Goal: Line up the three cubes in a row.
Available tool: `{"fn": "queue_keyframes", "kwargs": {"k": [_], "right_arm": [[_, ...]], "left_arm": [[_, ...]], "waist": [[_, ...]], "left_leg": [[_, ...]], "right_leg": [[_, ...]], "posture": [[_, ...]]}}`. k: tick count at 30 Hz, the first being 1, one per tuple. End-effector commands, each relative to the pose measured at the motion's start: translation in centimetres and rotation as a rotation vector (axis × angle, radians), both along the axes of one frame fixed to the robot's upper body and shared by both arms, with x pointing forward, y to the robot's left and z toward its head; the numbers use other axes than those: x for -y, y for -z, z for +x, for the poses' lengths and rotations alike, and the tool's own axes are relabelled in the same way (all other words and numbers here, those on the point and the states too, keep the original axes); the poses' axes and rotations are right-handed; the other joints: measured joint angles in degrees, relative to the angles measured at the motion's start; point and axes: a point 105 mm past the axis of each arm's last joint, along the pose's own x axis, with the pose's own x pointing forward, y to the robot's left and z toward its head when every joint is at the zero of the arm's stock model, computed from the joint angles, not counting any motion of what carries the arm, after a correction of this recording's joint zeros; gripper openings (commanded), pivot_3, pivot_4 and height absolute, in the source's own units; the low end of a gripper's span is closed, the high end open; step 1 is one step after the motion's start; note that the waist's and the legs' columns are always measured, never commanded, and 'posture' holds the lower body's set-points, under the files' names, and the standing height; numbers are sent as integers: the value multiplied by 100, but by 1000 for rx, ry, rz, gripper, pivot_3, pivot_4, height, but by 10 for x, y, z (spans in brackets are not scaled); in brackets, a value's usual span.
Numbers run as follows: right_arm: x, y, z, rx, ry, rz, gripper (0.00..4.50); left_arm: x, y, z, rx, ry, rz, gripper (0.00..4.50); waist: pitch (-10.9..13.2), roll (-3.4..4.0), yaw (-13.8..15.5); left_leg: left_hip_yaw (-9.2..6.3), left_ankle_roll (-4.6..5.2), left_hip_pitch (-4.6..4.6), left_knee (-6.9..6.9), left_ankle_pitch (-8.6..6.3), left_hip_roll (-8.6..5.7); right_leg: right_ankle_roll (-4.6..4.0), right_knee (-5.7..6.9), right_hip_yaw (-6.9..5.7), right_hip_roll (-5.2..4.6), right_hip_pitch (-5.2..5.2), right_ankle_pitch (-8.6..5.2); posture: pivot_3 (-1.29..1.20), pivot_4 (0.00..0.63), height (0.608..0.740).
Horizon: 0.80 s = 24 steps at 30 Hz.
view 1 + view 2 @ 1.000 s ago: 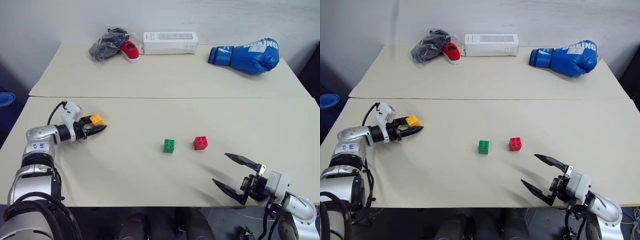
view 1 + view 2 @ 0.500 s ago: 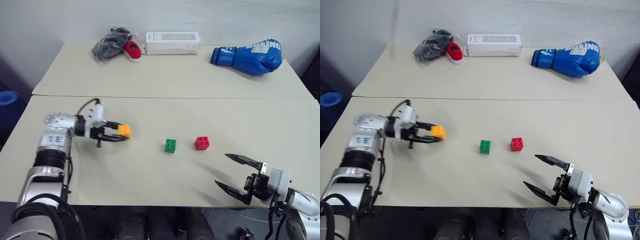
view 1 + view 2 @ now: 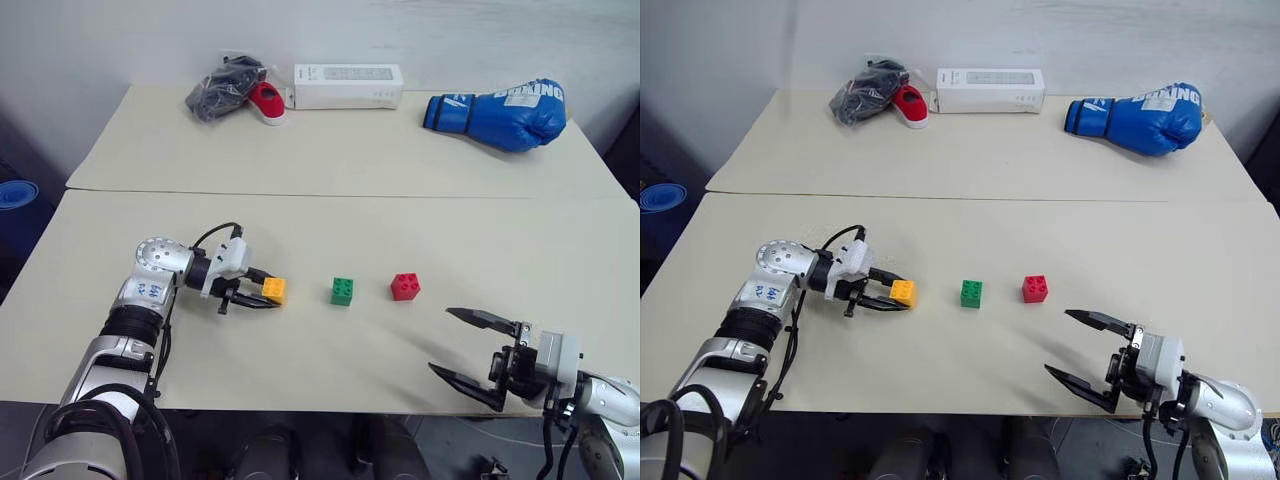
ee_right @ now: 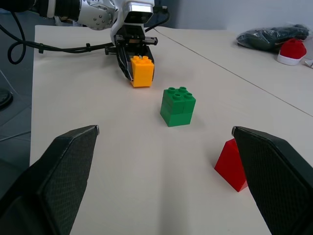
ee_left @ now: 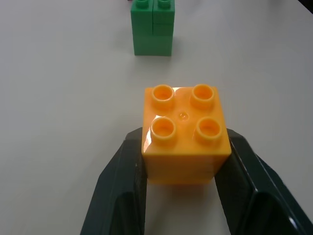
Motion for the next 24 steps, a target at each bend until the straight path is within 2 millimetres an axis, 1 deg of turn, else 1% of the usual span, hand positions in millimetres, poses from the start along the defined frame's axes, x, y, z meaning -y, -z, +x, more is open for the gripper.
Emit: {"fn": "queue_keyframes", "kwargs": {"k": [1,2,4,8,11,12,15,16,17,18,19,21,23,24], "right_arm": [[-1,-12,1,44,7,0,4500],[-2,-13,1,45,7,-1,4500],[-2,-15,3,48,6,-2,4500],[-3,-18,6,50,3,-4,4500],[-2,-23,9,54,-5,-8,4500],[-1,-26,10,56,-15,-15,4500],[6,-34,10,59,-47,-51,4500],[14,-41,14,61,-49,-80,4500],[19,-47,16,62,-49,-99,4500],[27,-54,19,66,-47,-130,4500],[32,-58,22,69,-46,-150,4500],[46,-70,29,61,-47,-221,4500],[56,-78,34,43,-50,-265,4500],[60,-81,37,33,-56,-287,4500]], "left_arm": [[-7,-4,3,27,2,29,1498],[-7,-5,4,29,-8,23,1498],[-7,-6,7,43,-26,3,2223],[-10,-5,5,33,-24,3,3316],[-14,-7,2,43,-25,-7,4310],[-18,-10,2,41,-35,-12,4450],[-33,-18,3,99,-102,-23,4450],[-46,-24,1,118,-145,-49,4450],[-55,-29,-2,128,-172,-67,4450],[-66,-35,-8,130,-208,-93,4450],[-73,-39,-12,132,-231,-109,4450],[-96,-46,-27,146,-302,-103,4450],[-109,-50,-37,138,-373,-72,4450],[-114,-52,-45,115,-385,-72,4450]], "waist": [[0,0,12],[0,0,15],[0,0,23],[0,0,29],[0,0,37],[0,0,38],[0,0,27],[0,0,9],[1,1,-20],[1,1,-34],[1,1,-77],[3,5,-109],[5,8,-89],[5,8,-83]], "left_leg": [[0,0,0,1,0,1],[0,0,1,2,0,1],[0,0,1,2,0,1],[0,1,-1,2,0,1],[0,1,-1,2,0,1],[0,1,-1,2,0,1],[0,2,-1,2,-1,2],[-2,2,-1,2,-1,4],[-2,1,-1,1,-1,6],[-1,1,-1,1,-2,7],[-3,1,-1,1,-2,7],[-10,1,-1,-2,-2,5],[-12,0,-1,-4,-2,4],[-15,0,-1,-3,-2,4]], "right_leg": [[0,0,-1,0,0,0],[0,1,0,0,0,0],[0,2,0,0,0,0],[0,1,-1,0,-1,0],[0,1,-2,0,0,0],[0,1,-2,0,-1,0],[0,0,-1,0,-1,0],[0,0,-1,0,-1,0],[0,-1,1,-3,-2,0],[0,0,2,-30,-2,0],[-1,0,-4,-36,-2,-1],[-3,0,-13,-44,-1,-1],[-4,-2,-15,-49,0,-2],[-5,-3,-19,-49,1,-3]], "posture": [[0,150,740],[0,150,740],[0,150,740],[0,150,740],[0,150,740],[0,150,740],[0,150,740],[0,150,740],[0,150,740],[0,150,740],[0,150,740],[0,150,740],[0,150,740],[0,150,740]]}}
